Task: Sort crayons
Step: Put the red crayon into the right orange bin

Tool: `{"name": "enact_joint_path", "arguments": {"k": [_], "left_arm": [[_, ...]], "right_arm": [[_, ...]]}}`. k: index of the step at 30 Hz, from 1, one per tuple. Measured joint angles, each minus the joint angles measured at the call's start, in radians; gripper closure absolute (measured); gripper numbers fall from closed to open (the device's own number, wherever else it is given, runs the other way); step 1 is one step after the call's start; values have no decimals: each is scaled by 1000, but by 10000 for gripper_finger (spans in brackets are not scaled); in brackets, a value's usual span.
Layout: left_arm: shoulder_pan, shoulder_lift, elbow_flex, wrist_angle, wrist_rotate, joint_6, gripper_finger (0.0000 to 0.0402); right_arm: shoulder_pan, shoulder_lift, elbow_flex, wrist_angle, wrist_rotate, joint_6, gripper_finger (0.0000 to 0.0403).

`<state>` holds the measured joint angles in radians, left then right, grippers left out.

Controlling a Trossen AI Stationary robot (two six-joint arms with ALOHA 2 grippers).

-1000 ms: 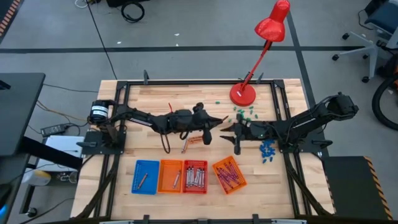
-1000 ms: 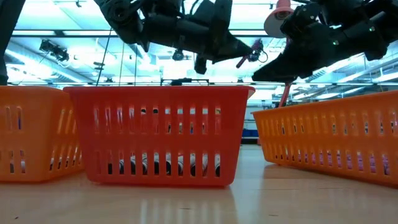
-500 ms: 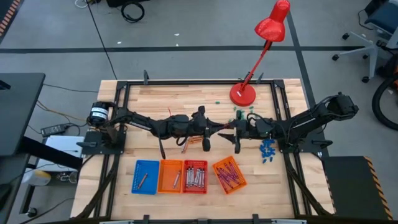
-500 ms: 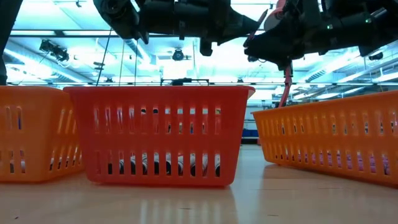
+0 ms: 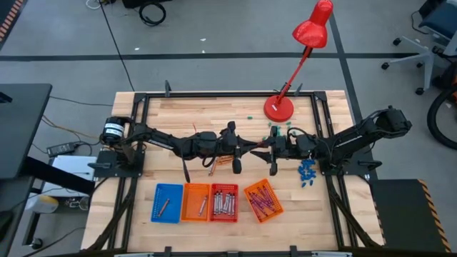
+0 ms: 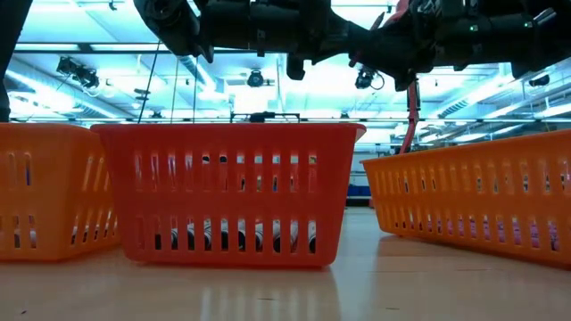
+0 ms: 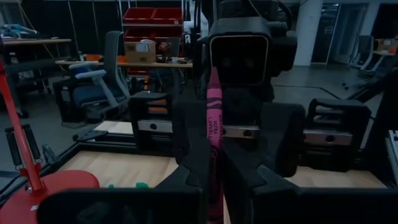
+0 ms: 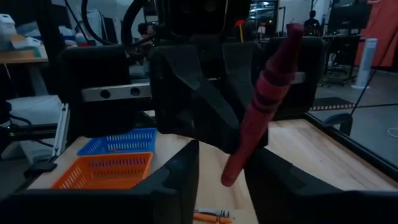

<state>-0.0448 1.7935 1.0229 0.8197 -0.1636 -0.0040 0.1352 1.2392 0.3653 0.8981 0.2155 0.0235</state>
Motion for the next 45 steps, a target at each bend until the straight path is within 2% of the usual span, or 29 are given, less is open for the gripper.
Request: {"name": "enact_joint_path", "arguments": {"k": [10, 16, 22, 25, 28, 30, 36, 40, 45], "left_arm": [[0, 0, 0, -12, 2, -5, 362], [0, 0, 0, -12, 1, -30, 334], [0, -17, 2, -32, -1, 17, 268], [1, -73, 2, -125, -2, 67, 241], [1, -147, 2, -304, -2, 91, 230], [1, -189, 3, -426, -2, 90, 229], [-17, -230, 1, -701, -21, 30, 230], [-57, -230, 1, -792, -107, 8, 230], [-108, -230, 1, -786, -165, 16, 230]], "right_arm": [[0, 0, 0, -32, 27, 2, 375], [0, 0, 1, -68, 27, 1, 368], [0, 0, 0, -93, 53, 0, 359], [4, 0, 0, -93, 53, 30, 361], [25, 0, 3, -121, 52, 103, 361], [46, 0, 24, -211, 45, 177, 361], [146, 2, 177, -689, -9, 424, 361], [239, 2, 263, -886, -37, 605, 361], [353, 44, 276, -910, -53, 850, 361]]}}
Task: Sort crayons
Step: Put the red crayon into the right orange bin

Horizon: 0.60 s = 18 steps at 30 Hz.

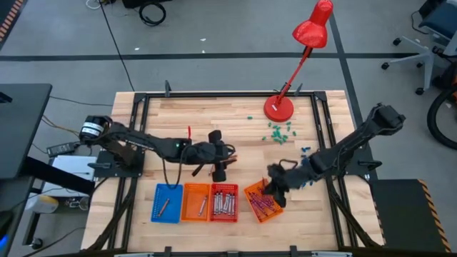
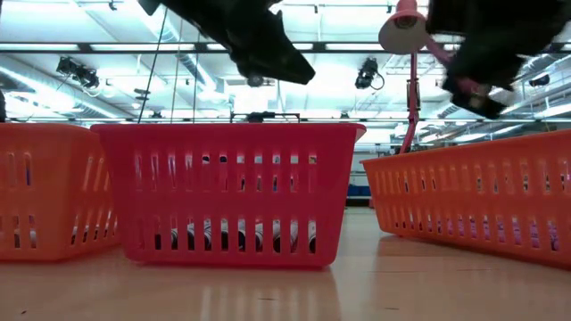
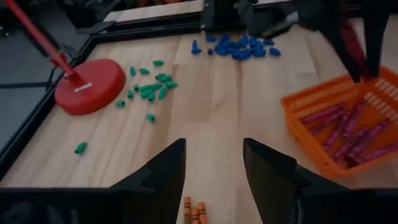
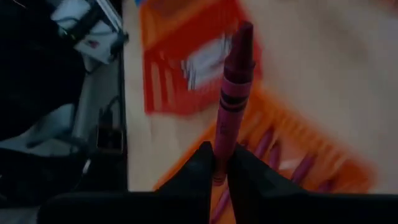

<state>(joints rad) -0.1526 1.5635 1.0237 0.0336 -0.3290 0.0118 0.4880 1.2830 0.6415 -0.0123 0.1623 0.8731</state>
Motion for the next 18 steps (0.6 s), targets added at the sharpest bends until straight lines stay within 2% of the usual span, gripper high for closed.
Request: {"name": "enact_joint_path", "arguments": {"k": [3, 7, 9, 14, 18], "left_arm": [[-16, 0, 0, -4, 0, 2, 230], [-36, 0, 0, -40, 0, 3, 230], [-51, 0, 0, -70, -4, 1, 230], [-101, 0, 0, -108, -35, 4, 230], [-134, 0, 0, -105, -46, 32, 230]], "right_arm": [[53, 95, -1, 38, -12, 134, 361], [81, 231, -1, 159, -107, 295, 361], [81, 287, 23, 156, -137, 335, 361], [80, 368, 154, -12, -151, 302, 358], [70, 401, 248, -172, -156, 271, 336]]}}
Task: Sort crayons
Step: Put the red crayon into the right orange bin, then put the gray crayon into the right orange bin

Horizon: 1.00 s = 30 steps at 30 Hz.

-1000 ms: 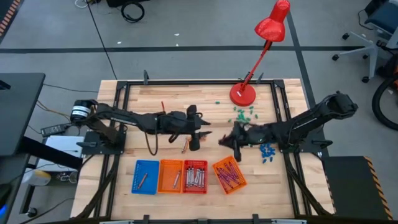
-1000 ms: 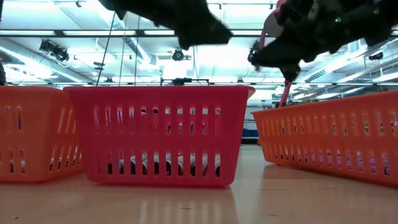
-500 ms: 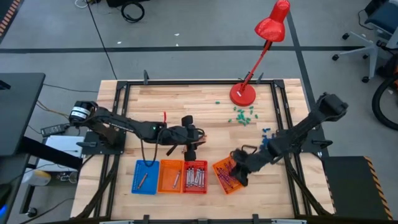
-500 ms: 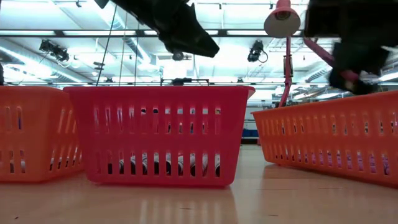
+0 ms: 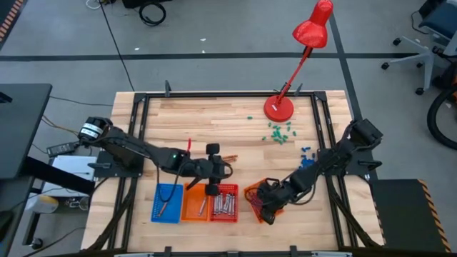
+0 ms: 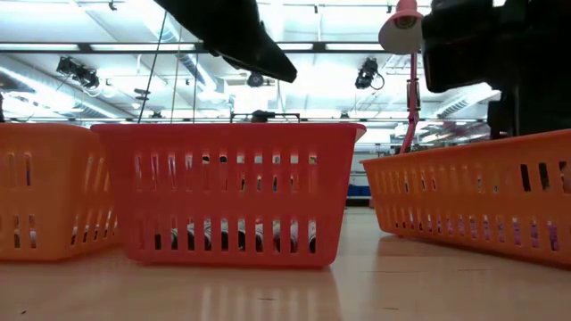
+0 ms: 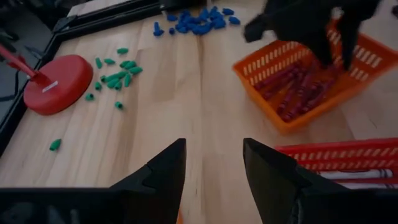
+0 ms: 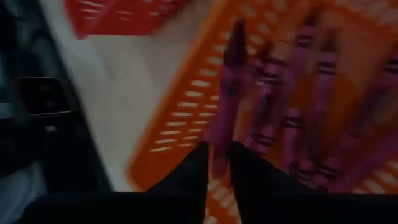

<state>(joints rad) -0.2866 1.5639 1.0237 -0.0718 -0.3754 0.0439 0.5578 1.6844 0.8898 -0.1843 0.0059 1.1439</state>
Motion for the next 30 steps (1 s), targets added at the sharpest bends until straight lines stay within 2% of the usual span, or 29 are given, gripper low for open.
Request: {"name": "enact_joint_path", "arguments": {"k": [6, 9, 16, 19, 25, 30], "left_arm": [[-23, 0, 0, -22, -1, -8, 230], [-32, 0, 0, -37, 0, -32, 230], [4, 22, 0, -54, 1, -138, 230], [49, 51, -1, -77, 11, -180, 230], [155, 127, 0, -130, 60, -246, 230], [221, 149, -1, -222, 87, -322, 230]], "right_arm": [[-26, 6, 31, -113, -44, 8, 282], [-44, -37, 31, -164, -64, -2, 263], [-42, -241, 31, -328, 235, -167, 259], [-51, -295, 22, -326, 357, -264, 259], [-83, -346, -68, -302, 495, -400, 259], [-100, -391, -149, -197, 587, -521, 259]]}}
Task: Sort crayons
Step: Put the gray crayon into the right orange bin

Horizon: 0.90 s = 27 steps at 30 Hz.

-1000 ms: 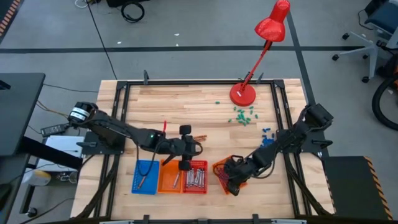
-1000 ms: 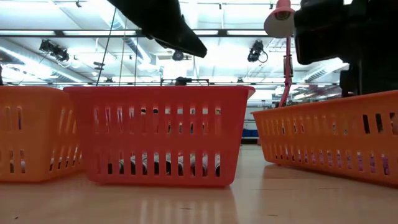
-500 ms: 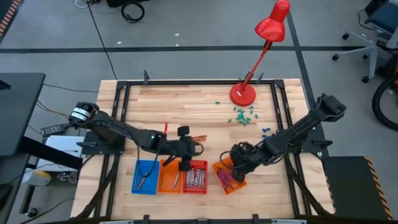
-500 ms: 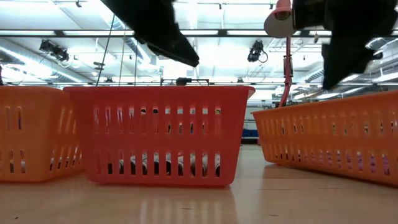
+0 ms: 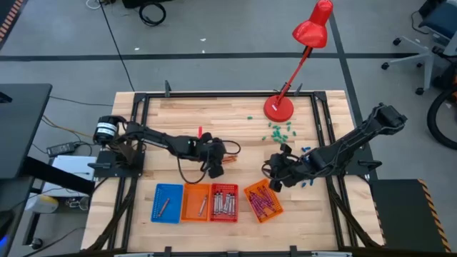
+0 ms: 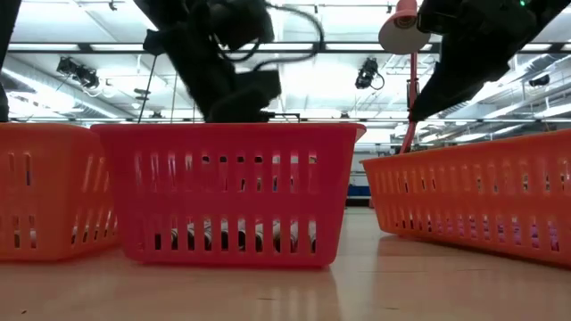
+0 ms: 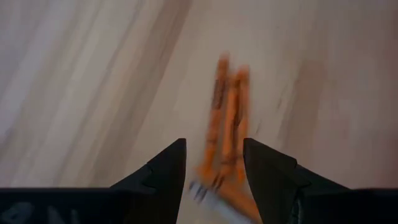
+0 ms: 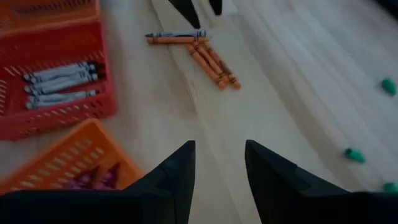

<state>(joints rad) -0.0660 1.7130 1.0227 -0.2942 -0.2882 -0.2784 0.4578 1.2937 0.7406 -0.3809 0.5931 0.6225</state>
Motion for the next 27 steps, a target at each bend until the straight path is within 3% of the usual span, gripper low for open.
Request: {"name": "enact_joint_path", "arguments": {"k": [3, 11, 27], "left_arm": [[25, 13, 2, -41, 48, -53, 230], [18, 17, 1, -171, 51, -187, 230], [-38, 55, 1, -197, 42, -351, 230]], "right_arm": [[-26, -24, -69, 108, 13, -95, 259], [-78, -16, -226, 470, -34, -235, 259], [-100, -20, -232, 515, -46, -364, 259]]}}
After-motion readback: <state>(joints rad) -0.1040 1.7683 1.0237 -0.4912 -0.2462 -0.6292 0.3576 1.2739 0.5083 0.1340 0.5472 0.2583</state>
